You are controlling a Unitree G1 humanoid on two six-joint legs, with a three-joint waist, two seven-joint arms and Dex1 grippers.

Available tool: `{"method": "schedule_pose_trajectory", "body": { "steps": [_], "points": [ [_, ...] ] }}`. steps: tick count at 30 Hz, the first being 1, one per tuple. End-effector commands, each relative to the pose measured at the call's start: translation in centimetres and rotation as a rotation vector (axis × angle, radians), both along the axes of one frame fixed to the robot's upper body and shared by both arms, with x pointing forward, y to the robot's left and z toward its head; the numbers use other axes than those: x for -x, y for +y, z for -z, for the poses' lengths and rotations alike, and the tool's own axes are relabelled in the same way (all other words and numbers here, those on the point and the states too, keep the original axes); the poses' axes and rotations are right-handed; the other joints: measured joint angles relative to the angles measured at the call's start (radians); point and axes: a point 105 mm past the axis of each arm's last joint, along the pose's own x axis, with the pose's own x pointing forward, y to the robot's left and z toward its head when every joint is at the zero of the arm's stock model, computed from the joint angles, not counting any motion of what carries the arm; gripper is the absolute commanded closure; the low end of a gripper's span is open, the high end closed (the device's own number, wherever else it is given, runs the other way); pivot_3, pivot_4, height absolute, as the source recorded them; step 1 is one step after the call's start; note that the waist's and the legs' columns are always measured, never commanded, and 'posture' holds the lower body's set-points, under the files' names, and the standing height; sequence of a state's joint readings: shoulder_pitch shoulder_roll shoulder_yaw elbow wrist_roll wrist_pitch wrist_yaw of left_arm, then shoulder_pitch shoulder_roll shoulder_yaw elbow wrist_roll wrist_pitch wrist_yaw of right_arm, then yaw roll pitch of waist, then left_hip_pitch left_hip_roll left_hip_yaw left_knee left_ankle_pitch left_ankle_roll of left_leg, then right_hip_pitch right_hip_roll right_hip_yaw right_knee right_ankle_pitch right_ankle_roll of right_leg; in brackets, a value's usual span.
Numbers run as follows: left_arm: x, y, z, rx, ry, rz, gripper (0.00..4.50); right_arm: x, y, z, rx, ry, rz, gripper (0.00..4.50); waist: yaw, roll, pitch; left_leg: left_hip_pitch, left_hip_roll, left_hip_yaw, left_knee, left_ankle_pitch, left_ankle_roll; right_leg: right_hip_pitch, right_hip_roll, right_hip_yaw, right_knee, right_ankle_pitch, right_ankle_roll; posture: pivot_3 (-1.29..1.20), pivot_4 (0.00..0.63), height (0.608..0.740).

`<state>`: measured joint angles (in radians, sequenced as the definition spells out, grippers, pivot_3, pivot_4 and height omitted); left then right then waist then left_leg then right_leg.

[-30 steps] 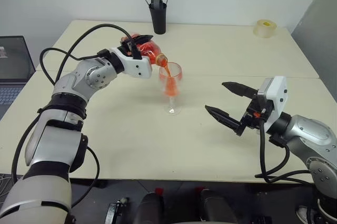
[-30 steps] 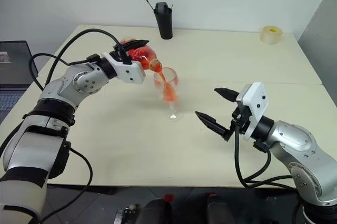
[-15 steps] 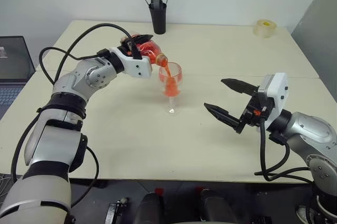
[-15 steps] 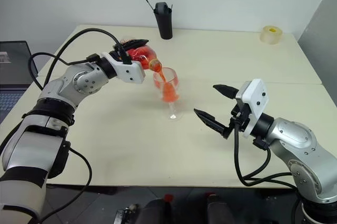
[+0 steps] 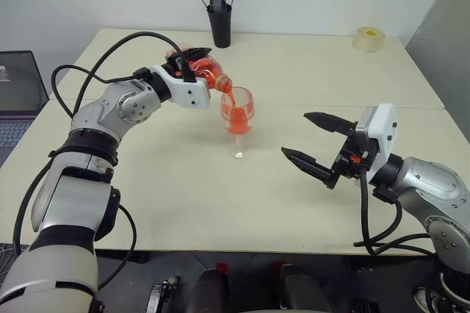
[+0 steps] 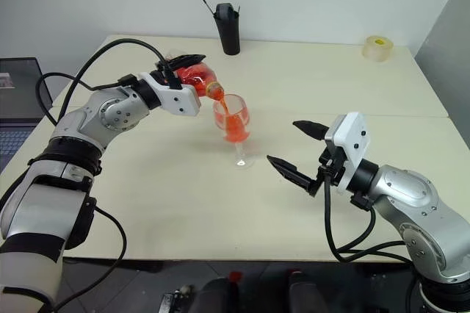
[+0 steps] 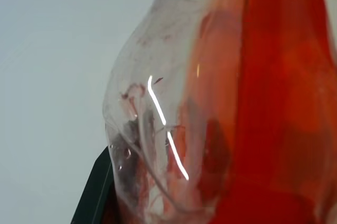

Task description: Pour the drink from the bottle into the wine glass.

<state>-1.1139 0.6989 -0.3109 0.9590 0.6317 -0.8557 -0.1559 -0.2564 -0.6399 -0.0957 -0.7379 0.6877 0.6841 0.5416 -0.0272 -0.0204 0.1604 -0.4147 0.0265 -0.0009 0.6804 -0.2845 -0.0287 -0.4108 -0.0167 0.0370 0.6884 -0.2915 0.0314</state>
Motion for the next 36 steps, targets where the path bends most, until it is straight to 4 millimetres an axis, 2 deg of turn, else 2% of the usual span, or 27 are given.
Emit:
{"method": "schedule_pose_trajectory", "body": {
  "steps": [1,36],
  "points": [
    [0.5,-0.25,-2.77,0.026,-0.082,0.022,2.68,0.24,0.18,-0.88,-0.004,-0.05,-0.012,0.0,0.0,0.0,0.0,0.0,0.0,0.0,0.0,0.0,0.0,0.0,0.0,0.0,0.0,0.0,0.0,0.0,0.15,0.74],
    [0.49,-0.11,-3.19,0.018,-0.109,0.008,2.68,-0.11,0.55,-1.16,-0.012,-0.061,-0.015,0.0,0.0,0.0,0.0,0.0,0.0,0.0,0.0,0.0,0.0,0.0,0.0,0.0,0.001,0.0,0.0,0.0,0.15,0.74]
  ]
}}
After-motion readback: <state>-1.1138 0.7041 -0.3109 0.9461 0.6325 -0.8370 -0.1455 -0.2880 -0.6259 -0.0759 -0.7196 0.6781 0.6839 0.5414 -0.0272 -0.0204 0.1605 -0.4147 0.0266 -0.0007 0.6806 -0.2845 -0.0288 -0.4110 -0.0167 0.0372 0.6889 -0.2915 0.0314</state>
